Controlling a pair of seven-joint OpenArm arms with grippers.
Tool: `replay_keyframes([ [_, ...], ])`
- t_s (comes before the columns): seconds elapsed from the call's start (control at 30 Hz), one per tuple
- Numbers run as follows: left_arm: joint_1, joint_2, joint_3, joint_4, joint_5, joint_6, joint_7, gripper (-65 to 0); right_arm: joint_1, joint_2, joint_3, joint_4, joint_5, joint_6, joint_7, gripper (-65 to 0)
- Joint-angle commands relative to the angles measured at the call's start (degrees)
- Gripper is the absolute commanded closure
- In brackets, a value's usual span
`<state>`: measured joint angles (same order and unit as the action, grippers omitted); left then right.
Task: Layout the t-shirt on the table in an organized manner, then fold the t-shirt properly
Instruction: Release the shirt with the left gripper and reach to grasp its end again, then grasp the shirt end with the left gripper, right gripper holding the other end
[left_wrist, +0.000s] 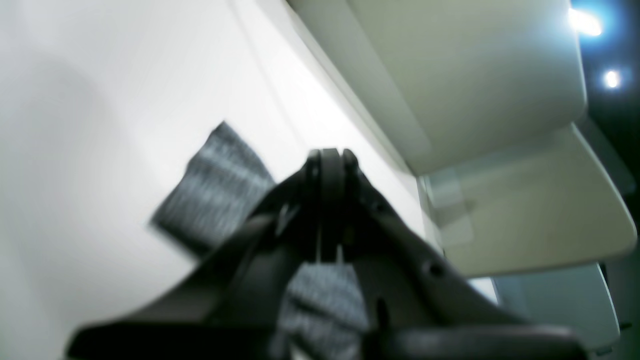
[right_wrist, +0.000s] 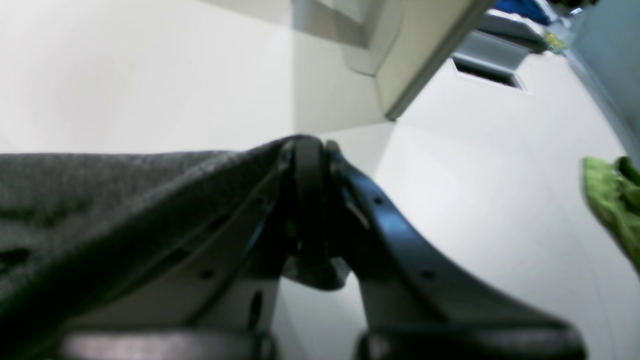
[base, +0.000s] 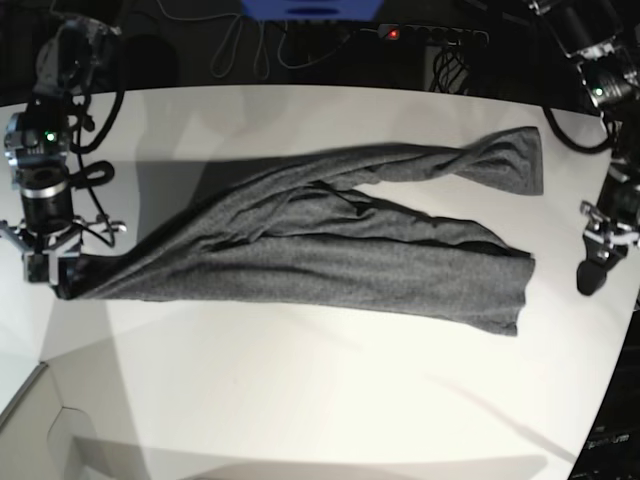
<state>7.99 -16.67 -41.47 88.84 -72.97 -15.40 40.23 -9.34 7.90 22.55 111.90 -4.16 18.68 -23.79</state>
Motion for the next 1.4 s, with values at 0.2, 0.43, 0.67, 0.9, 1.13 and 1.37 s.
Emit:
replay_keyframes([
  [0.2,5.5,-2.1,-8.2,1.0,-5.3,-0.4,-1.2,-0.1,-4.4,0.6,0.3,3.0,0.6,-0.4,1.9,0.0],
  [0.43,-1.7,-2.6,-1.6,-11.3,-4.1,0.1,-1.1,-2.0,-4.6,-1.0,0.0,2.8,0.7,-0.4,1.9,0.0],
  [0.67,-12.4,-1.8,7.1,-24.0,9.1,0.1,-1.1,-30.7,-4.6,-1.7,-0.1,2.8,0.7,-0.4,1.9,0.0],
  [0.9,-16.4,0.7,8.1,-27.9,16.6,-0.3,-1.8,-45.7,-4.7,-1.7,-0.1,2.8,0.7,-0.4,1.9,0.0],
  [1.13,-19.3,2.0,8.0,-29.9,21.9,-0.3,-1.8,-45.5,-4.8,-1.8,-0.1,2.8,0.7,-0.4,1.7,0.0],
  [1.37,-20.8,3.4,8.1,-29.9,22.1,-0.4,-1.8,-11.5,-4.8,-1.8,-0.1,2.8,0.5,-0.4,1.6,0.0],
])
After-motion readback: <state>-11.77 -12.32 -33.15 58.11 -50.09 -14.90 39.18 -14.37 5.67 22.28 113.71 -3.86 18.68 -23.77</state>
